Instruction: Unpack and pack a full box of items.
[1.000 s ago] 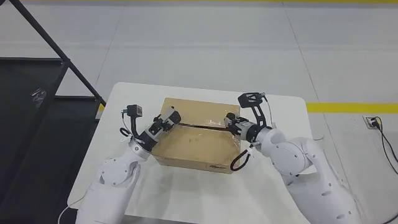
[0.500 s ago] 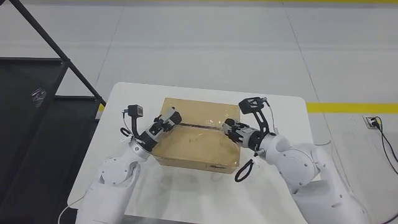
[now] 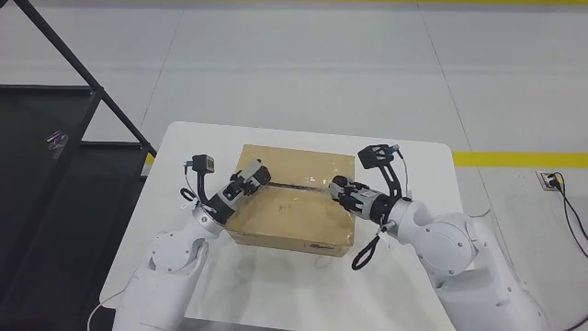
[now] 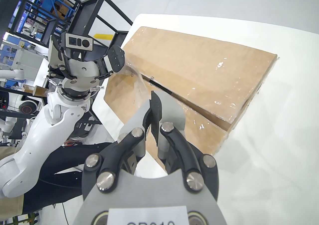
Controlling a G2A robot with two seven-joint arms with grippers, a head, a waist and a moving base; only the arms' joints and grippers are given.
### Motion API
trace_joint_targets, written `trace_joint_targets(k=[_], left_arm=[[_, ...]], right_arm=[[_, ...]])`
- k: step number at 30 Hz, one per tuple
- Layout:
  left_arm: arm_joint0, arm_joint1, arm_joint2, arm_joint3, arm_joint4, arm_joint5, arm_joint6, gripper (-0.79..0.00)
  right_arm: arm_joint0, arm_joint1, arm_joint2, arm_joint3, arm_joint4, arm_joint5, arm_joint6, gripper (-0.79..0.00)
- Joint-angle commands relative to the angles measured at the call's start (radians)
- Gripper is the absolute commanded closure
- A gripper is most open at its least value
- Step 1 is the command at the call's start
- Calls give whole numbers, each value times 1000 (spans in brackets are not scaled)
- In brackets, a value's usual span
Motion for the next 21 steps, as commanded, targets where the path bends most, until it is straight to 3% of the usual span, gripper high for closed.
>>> trace_joint_targets(k=[1,21], left_arm=[[-2,-1,4,3,0,-1,0,-785],[-19,-3,13,20,1,-3,7,-785]], right_arm=[[-2,1,1,7,5,1,13,0],[-27,12,42,0,34,-22,22,0]])
